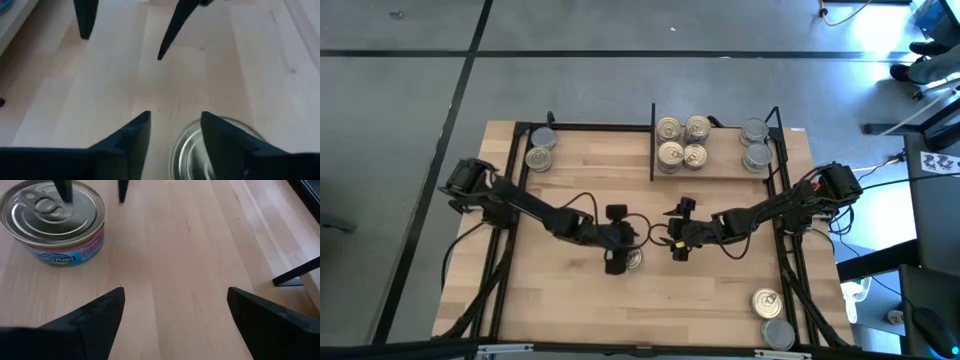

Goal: Stack canned seafood by type on shelf
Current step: Stack the blue tuna can on top of the blue tuna can

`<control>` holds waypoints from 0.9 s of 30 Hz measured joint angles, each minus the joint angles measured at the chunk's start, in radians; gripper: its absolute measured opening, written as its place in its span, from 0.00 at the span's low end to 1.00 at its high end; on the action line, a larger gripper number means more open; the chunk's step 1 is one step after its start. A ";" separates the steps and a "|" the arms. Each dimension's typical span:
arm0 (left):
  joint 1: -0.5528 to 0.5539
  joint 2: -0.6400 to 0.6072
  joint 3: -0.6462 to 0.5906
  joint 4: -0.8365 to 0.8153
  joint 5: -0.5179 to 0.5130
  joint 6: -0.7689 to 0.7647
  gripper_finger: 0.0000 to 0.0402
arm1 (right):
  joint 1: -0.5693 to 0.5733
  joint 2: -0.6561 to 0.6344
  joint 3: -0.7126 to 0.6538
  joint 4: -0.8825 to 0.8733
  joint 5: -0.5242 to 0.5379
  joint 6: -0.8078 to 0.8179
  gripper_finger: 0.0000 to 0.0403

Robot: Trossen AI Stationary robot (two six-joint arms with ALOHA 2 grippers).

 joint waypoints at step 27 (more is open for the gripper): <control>-0.079 -0.067 -0.058 -0.238 0.040 -0.170 0.64 | 0.000 0.000 0.000 0.020 0.000 0.004 0.87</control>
